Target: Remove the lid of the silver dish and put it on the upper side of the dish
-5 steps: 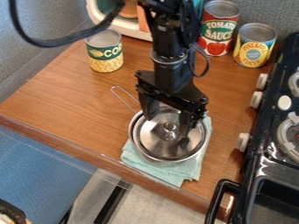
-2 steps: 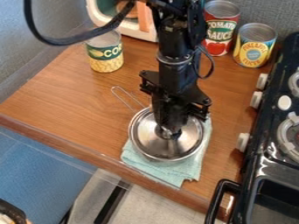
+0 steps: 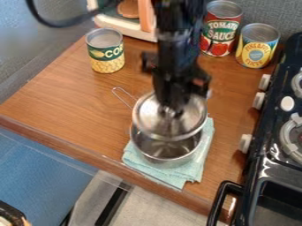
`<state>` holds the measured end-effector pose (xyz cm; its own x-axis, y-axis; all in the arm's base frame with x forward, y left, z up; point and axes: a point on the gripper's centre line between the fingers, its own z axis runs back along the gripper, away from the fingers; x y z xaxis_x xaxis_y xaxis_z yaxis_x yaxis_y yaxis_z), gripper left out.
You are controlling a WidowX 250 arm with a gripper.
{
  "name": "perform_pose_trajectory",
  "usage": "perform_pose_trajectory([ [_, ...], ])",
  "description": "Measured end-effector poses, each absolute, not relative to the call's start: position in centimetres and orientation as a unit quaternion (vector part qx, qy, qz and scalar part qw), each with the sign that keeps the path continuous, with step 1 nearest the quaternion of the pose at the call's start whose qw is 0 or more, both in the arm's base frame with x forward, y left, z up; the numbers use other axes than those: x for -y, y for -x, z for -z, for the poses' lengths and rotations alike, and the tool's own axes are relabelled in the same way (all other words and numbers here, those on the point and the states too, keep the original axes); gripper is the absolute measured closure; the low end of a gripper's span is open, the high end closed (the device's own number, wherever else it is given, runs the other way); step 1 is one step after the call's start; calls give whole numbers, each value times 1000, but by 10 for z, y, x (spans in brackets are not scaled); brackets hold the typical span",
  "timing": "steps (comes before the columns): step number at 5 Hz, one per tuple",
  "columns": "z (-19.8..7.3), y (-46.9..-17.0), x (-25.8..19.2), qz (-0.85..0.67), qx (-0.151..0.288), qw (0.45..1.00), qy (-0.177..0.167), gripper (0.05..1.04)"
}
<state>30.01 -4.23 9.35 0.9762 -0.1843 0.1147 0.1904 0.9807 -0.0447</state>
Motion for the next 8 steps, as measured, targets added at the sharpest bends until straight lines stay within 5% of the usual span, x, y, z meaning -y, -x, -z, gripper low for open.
perform_pose_trajectory([
  [3, -71, -383, 25, 30, 54, 998, 9, 806],
  [6, -36, -401, 33, 31, 34, 999, -1, 765],
  [8, -31, -402, 35, 28, 39, 999, -22, 224],
])
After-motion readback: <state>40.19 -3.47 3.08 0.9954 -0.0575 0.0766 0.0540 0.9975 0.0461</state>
